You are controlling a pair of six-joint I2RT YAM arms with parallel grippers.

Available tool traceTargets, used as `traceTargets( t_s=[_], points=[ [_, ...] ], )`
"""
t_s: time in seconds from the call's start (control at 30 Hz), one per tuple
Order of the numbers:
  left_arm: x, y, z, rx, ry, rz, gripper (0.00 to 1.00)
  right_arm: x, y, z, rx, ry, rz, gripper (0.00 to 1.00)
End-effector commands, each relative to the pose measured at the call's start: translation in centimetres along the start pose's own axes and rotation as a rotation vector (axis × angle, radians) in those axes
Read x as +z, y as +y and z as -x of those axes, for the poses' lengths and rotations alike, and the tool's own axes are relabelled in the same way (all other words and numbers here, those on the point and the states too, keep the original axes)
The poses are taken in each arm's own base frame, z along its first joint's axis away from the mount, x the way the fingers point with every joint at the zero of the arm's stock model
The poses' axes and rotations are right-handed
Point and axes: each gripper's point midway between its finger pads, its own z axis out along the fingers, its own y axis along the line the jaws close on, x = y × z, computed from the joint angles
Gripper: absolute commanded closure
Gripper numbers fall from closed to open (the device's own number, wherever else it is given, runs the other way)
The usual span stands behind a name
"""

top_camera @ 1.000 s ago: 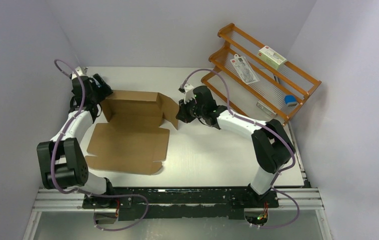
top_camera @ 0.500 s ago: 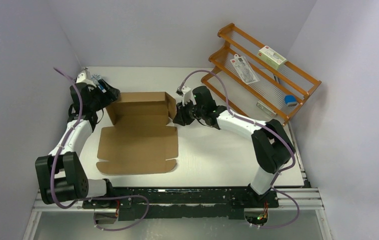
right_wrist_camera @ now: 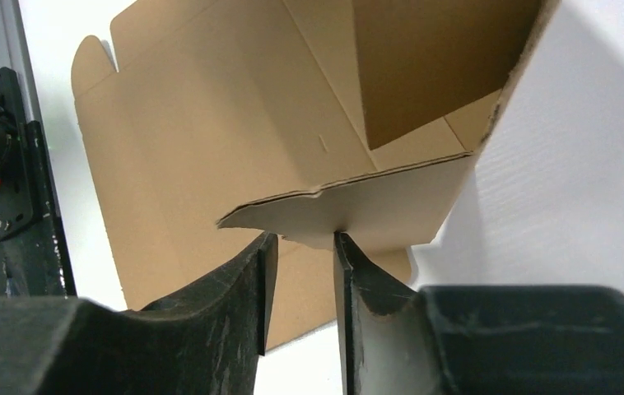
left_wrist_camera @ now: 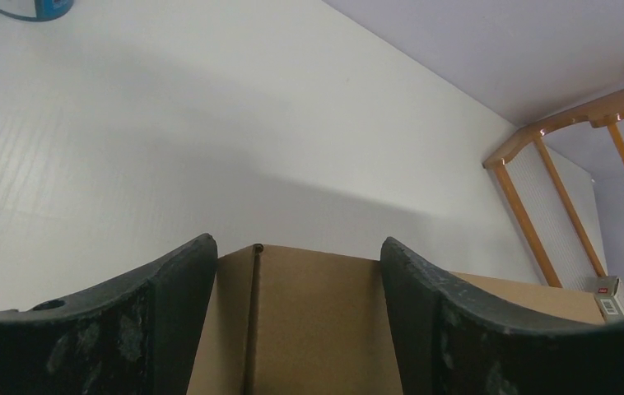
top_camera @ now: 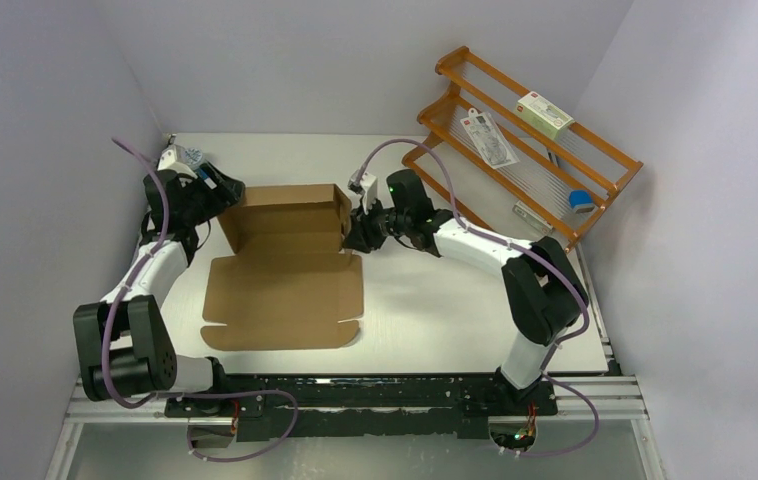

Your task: Fold the paper box

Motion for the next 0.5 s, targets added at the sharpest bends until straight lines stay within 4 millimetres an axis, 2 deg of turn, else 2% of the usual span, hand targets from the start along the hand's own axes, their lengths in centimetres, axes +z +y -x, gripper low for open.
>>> traceTargets(
  t_s=[0.0, 0.2, 0.37, 0.47],
  points=[
    [0.6, 0.1, -1.7, 0.005, 0.055, -0.034, 0.23, -0.8, -1.0, 1.4, -0.080, -0.027, -0.029, 0.61],
    [1.0, 0.8, -2.2, 0.025, 0.072, -0.014, 0.23, -5.2, -2.8, 2.1, -0.068, -0.038, -0.088, 0.46],
    [1.4, 1.1, -2.7, 0.035, 0.091, -0.016, 0.23, -8.8, -5.6, 3.4, -0.063, -0.094, -0.166, 0.43],
    [1.5, 1.1, -2.7, 0.039, 0.094, -0.016, 0.23, -10.6, -7.1, 5.0, -0.065, -0.147, -0.186, 0.43]
  ],
)
